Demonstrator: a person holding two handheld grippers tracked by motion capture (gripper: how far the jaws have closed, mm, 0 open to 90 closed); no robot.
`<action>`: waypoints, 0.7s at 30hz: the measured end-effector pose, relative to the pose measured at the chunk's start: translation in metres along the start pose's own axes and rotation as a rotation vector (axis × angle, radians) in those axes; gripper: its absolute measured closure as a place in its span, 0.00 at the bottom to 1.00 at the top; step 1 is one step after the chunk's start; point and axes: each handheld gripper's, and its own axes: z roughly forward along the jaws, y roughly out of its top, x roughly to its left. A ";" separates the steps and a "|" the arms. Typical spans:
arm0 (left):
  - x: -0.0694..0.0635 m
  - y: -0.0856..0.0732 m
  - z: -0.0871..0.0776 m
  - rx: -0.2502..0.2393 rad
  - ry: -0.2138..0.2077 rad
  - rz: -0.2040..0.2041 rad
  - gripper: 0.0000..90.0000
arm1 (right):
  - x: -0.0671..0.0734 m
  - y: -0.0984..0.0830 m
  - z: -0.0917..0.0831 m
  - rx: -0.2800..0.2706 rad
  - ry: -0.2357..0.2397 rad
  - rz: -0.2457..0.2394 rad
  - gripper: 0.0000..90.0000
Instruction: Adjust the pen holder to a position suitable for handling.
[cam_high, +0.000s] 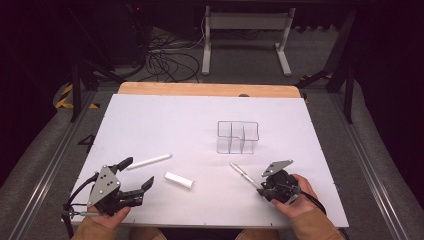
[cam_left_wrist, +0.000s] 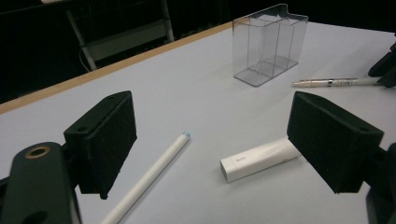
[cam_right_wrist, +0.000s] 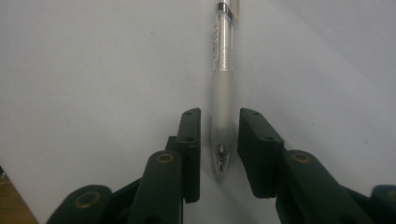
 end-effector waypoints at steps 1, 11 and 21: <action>0.000 0.000 0.000 0.000 0.000 0.000 0.18 | 0.000 0.000 0.000 0.000 0.000 0.000 0.80; 0.000 0.001 0.000 -0.002 0.000 0.001 0.18 | -0.002 0.000 0.001 -0.007 0.007 0.003 0.89; 0.000 0.002 0.000 -0.008 0.004 0.006 0.18 | -0.005 0.001 -0.003 -0.016 0.016 0.016 0.90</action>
